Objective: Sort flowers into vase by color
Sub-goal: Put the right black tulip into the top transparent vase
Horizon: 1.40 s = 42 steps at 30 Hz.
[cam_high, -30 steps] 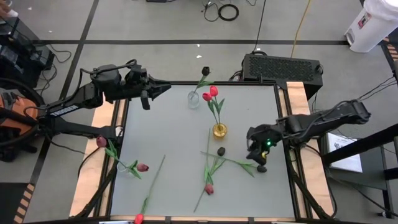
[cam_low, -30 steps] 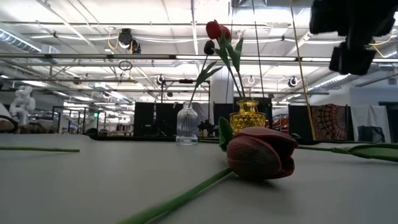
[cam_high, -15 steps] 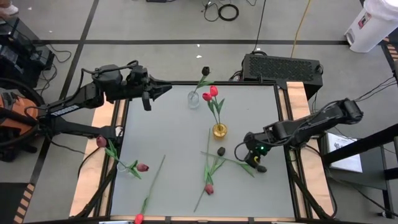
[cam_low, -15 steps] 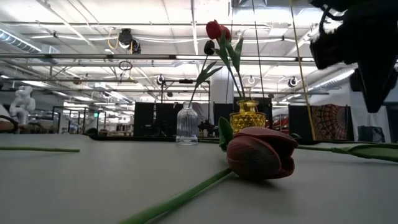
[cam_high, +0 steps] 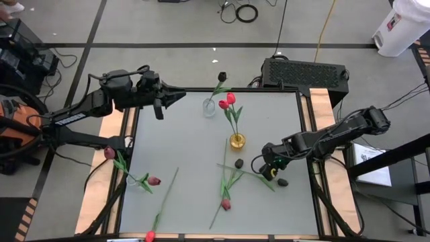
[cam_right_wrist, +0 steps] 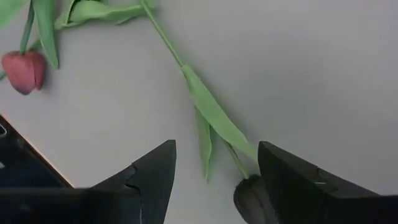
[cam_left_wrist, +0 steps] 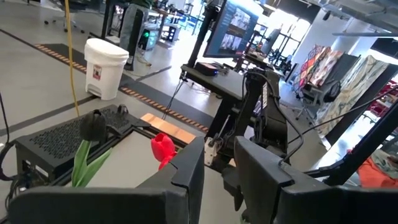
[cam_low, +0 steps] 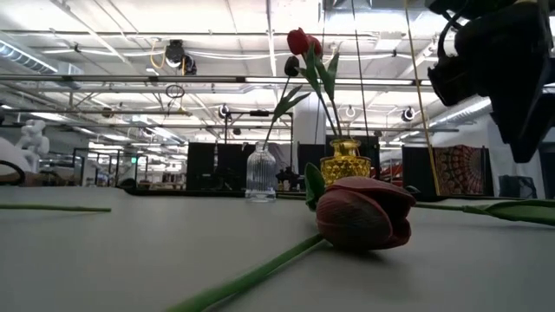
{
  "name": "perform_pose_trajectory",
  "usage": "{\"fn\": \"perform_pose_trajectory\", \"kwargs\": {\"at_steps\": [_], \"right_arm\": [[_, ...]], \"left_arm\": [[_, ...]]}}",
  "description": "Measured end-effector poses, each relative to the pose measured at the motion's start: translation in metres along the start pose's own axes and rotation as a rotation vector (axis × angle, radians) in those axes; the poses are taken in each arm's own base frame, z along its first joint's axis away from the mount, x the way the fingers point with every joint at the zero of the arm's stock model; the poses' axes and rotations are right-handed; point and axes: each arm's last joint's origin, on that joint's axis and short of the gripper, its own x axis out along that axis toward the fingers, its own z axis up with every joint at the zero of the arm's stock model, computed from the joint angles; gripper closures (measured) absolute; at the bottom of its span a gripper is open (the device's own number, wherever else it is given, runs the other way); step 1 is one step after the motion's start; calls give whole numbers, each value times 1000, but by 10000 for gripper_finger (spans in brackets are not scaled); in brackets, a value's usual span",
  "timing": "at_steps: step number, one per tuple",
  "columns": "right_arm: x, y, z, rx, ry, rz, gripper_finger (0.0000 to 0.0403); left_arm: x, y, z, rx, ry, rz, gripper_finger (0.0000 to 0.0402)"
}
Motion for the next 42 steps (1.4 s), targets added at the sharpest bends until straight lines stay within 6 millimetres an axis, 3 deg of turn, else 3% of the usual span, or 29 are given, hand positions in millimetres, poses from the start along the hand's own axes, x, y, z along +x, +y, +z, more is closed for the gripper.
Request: {"fn": "perform_pose_trajectory", "kwargs": {"at_steps": [8,17,28,34,38,42], "right_arm": [[4,4,-9,-92,30,-3,184],[31,9,-29,-320,133,-114,184],[64,7,-24,-296,141,-247,184],[68,9,-23,-275,141,-242,185],[66,9,-23,-277,138,-235,209],[66,9,-23,-276,140,-236,261]], "left_arm": [[0,0,0,-1,0,0,307],[0,0,0,-1,0,0,307],[0,0,0,-1,1,0,307],[0,0,0,-1,0,0,307],[0,0,0,-2,1,0,307],[0,0,0,-2,1,0,307]]}}
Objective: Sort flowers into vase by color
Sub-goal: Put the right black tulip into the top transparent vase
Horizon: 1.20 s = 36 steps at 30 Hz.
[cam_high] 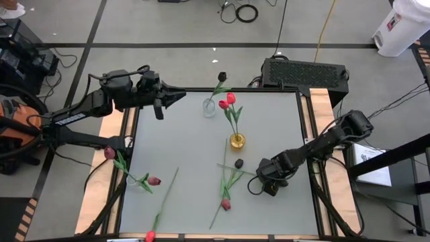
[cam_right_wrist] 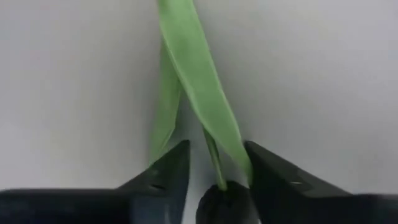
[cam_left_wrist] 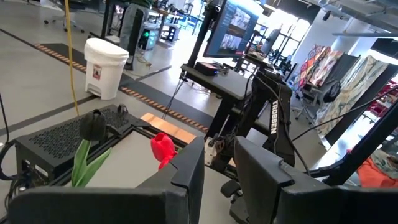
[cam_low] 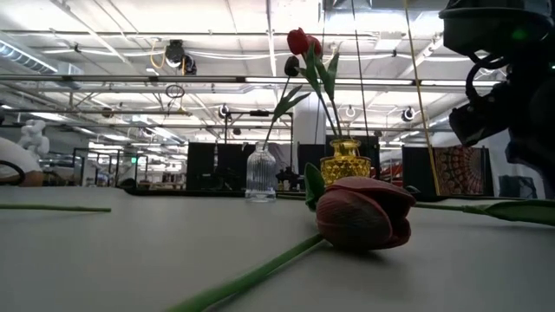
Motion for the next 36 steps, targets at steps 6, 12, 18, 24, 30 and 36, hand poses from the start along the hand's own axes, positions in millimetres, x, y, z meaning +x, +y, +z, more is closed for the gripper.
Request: {"fn": "perform_pose_trajectory", "kwargs": {"at_steps": [6,12,18,24,30,36], "right_arm": [[0,0,0,0,0,0,358],[0,0,-1,-3,15,7,396],[0,0,-2,-71,48,23,401],[-1,-2,-5,-152,96,9,402],[-10,0,-5,-218,120,-27,402],[-19,-3,-9,-212,179,-99,403]], "left_arm": [[0,0,0,-1,0,0,307],[0,0,0,-3,0,0,307],[0,0,0,-2,0,0,307],[0,0,0,1,0,0,307],[0,0,0,0,0,0,307],[0,0,0,0,1,0,307]]}}
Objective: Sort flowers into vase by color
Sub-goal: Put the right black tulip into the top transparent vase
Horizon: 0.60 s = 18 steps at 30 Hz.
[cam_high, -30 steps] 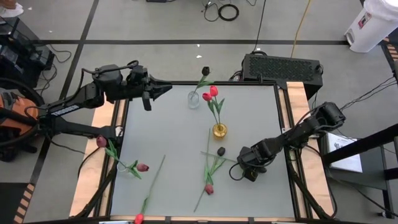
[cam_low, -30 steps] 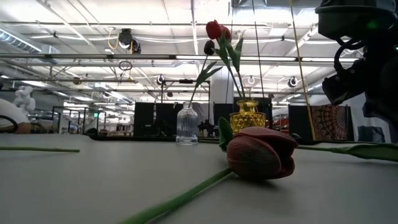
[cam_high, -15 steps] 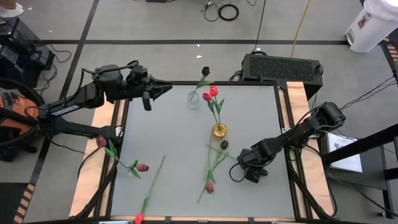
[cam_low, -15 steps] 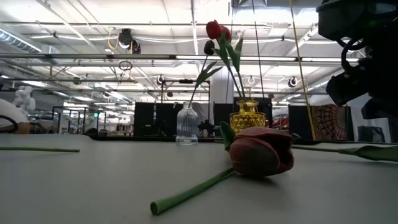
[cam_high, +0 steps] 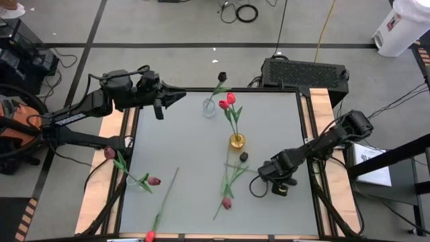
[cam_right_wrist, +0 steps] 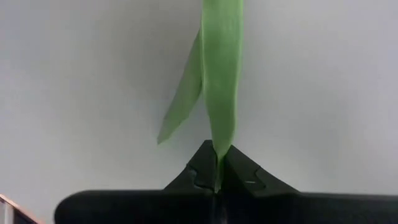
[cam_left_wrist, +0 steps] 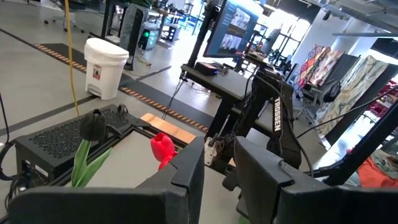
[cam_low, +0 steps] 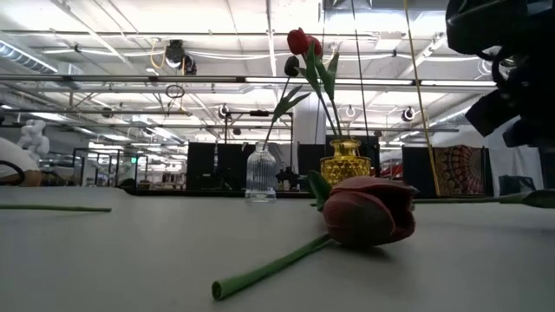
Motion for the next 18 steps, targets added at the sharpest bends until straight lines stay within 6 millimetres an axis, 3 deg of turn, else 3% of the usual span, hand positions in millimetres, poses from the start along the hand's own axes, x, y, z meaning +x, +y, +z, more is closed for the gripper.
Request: {"fn": "perform_pose_trajectory", "kwargs": {"at_steps": [10,18], "right_arm": [[-23,2,-6,-26,75,-64,403],[-60,13,-8,-64,83,-74,403]], "left_arm": [[0,0,0,0,0,0,307],[0,0,0,1,0,0,307]]}}
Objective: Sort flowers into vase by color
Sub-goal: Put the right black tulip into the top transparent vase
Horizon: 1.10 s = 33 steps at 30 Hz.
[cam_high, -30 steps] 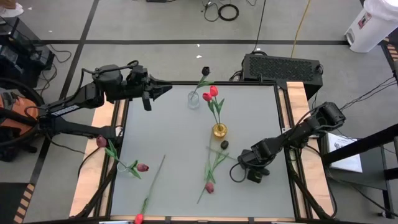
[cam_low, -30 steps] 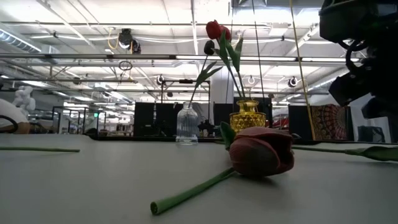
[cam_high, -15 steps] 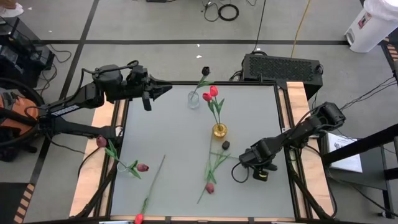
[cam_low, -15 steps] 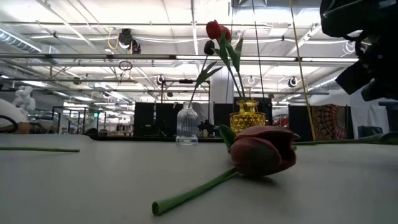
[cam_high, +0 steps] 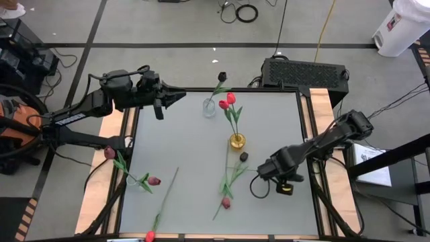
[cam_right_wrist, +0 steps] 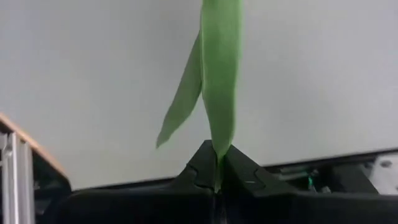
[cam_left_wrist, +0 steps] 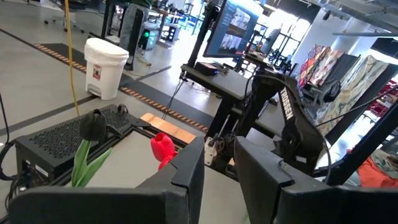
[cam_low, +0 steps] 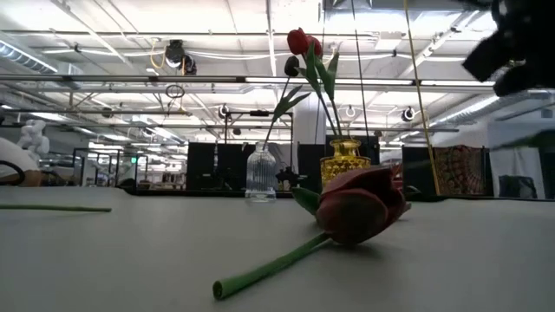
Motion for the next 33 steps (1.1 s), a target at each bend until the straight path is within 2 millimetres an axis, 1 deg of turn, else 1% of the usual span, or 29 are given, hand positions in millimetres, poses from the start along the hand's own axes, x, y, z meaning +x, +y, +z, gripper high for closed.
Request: {"fn": "perform_pose_trajectory", "kwargs": {"at_steps": [7,11,16,22,26,30,33], "right_arm": [[-35,4,-9,-22,12,-9,402],[-57,7,-14,-38,-10,7,402],[-88,13,-17,-65,-108,80,402],[-124,16,-23,-82,-220,174,402],[-148,13,-24,-78,-307,243,402],[-171,4,-18,-27,-422,321,402],[-183,-3,-13,0,-487,373,402]], "left_arm": [[0,0,0,0,0,0,307],[0,-1,0,-17,8,-21,307],[0,-2,-1,-24,26,-67,307],[0,-4,-1,-25,45,-131,307],[-1,-6,0,-32,52,-192,307],[-1,-9,4,-52,25,-256,307],[-2,-12,8,-68,0,-311,307]]}}
